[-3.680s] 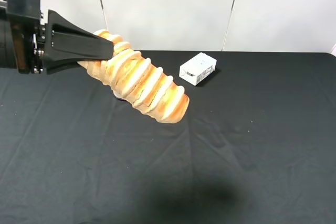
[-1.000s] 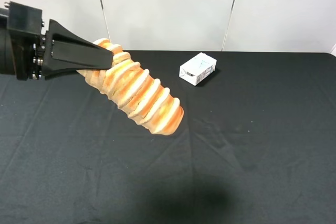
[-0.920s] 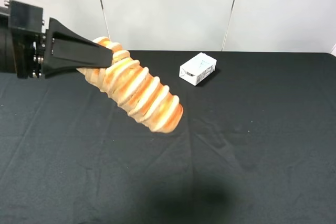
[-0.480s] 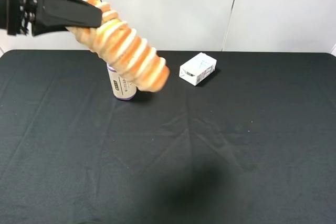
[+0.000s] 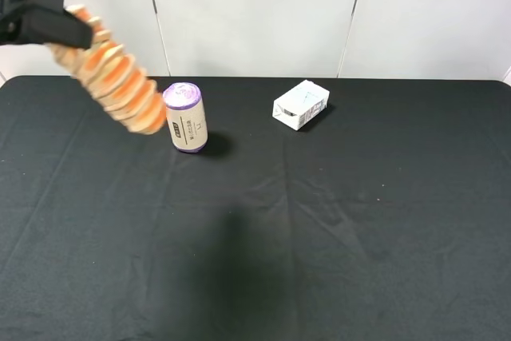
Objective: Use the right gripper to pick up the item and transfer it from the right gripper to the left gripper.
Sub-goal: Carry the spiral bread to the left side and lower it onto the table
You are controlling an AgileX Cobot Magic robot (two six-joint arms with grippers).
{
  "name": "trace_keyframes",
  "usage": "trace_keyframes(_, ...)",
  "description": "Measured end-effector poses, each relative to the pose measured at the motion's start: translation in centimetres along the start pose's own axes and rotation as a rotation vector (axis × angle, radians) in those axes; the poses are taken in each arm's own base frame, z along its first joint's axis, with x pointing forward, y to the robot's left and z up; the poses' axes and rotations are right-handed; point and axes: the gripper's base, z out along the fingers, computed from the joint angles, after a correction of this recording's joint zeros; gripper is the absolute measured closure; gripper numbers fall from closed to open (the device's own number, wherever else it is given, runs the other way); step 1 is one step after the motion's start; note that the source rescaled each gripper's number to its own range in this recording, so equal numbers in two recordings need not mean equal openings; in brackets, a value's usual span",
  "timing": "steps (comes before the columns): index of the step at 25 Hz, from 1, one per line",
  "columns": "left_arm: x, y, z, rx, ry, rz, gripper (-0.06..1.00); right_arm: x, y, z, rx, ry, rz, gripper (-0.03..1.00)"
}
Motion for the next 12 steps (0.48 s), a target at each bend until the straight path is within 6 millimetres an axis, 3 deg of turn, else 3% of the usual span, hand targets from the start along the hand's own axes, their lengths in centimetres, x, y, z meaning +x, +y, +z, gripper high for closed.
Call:
trace_keyframes(8, 1.4, 2.4, -0.2, -0.261, 0.164, 0.005, 0.94, 0.0, 0.0, 0.0, 0.0, 0.0, 0.0, -0.03)
trace_keyframes(12, 2.2, 3.4, 1.4, -0.333, 0.315, 0.013, 0.94, 0.0, 0.0, 0.0, 0.0, 0.0, 0.0, -0.03)
